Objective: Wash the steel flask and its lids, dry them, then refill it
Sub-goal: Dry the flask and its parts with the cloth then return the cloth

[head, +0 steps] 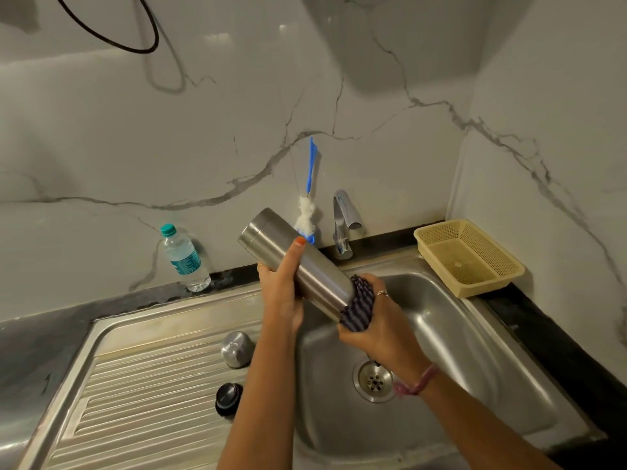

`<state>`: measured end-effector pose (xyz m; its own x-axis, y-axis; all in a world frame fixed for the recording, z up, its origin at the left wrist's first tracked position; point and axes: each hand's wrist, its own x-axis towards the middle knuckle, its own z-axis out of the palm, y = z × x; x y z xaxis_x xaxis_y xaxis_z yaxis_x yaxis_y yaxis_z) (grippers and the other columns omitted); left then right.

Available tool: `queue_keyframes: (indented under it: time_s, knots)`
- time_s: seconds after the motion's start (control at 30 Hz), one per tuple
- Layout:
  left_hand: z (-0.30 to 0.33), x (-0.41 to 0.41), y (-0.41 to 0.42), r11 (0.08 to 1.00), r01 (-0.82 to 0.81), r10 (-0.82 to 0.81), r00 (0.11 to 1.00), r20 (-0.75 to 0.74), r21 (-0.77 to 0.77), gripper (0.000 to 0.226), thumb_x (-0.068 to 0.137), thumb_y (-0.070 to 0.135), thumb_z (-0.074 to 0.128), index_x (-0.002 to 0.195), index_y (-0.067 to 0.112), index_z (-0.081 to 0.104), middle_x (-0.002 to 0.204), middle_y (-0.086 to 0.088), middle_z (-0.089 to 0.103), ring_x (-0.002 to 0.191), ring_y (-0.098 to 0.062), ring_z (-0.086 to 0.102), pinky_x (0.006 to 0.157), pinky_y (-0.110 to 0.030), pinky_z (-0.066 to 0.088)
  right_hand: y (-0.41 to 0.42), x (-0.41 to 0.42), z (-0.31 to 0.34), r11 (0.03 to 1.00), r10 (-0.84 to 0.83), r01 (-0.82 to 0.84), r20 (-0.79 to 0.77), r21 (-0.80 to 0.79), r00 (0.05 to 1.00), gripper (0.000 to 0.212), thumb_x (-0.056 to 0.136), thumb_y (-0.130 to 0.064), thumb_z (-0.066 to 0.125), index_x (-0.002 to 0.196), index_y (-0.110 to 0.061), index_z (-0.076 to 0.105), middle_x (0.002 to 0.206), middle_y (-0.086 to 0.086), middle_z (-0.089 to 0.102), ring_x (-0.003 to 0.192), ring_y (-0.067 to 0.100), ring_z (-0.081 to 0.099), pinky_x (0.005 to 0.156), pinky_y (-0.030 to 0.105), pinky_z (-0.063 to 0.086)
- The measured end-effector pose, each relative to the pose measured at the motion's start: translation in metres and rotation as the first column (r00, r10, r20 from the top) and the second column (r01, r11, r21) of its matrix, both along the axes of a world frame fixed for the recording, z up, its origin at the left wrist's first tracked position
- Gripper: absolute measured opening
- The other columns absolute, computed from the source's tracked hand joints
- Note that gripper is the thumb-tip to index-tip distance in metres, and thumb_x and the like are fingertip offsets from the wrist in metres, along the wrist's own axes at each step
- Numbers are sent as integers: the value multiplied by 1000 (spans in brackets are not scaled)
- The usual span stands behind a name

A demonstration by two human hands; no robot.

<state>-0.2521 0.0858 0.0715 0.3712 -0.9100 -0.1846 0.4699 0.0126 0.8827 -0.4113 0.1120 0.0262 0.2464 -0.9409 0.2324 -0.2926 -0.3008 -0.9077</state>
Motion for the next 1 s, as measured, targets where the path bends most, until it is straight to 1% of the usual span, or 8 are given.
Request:
queue_keyframes:
  time_s: [0.2,0.27,0.4,0.57,0.63,0.77,0.9,1.0]
  knots:
    - [-4,9,7,983,131,-149,978,-148,-129,116,35,47,96,134,13,46,113,-14,65,99,-27,68,83,-44,58,-16,-21,18,852,395,-410,114,327,912,64,72,-8,80,122,-25,43,117,2,55,96,9,65,74,27,57]
    - [5,4,7,988,122,-128,990,-63,-98,110,44,41,94,137,10,43,116,-13,63,101,-26,67,85,-43,57,-14,-15,15,919,283,-307,127,248,951,67,70,-7,80,121,-27,42,118,-1,53,95,8,65,71,21,56]
    - [15,-14,3,1000,3,-2,998,61,-17,93,56,32,86,134,12,40,116,-11,62,99,-24,68,82,-40,59,-14,-6,-1,999,49,-50,-97,-6,994,87,65,-21,84,135,-22,32,116,-17,50,102,1,58,79,6,47]
    - [6,-9,8,993,114,-114,993,-27,-21,78,58,24,89,124,13,48,110,-10,64,97,-25,67,82,-40,58,-16,-23,5,872,319,-349,142,343,937,62,72,-6,79,119,-27,44,113,-2,56,94,10,65,71,20,55]
    - [7,-12,8,993,120,-120,993,-2,-8,82,56,27,90,124,14,46,110,-9,63,98,-25,66,84,-42,57,-11,-20,-3,921,249,-277,133,275,959,65,71,-8,80,123,-23,43,116,1,56,95,7,65,74,24,56]
    - [9,-21,3,998,9,-16,992,128,54,91,58,33,86,133,19,36,115,-6,59,102,-24,64,87,-43,56,-7,-11,-15,998,49,-48,-30,42,998,80,67,-16,83,127,-31,32,115,-21,48,100,-13,54,78,4,45]
    - [5,-15,7,996,91,-92,995,39,24,70,65,29,84,121,20,44,117,-11,62,102,-27,66,86,-45,57,-11,-27,-10,910,258,-291,146,295,955,69,71,-8,81,127,-22,43,116,-1,57,98,8,64,74,20,54]
    - [4,-17,8,992,121,-121,992,26,23,67,66,30,79,122,19,44,117,-11,61,104,-27,65,91,-48,55,-4,-23,-18,952,173,-204,151,227,973,73,71,-8,81,128,-26,40,118,-2,56,101,15,64,76,23,56]
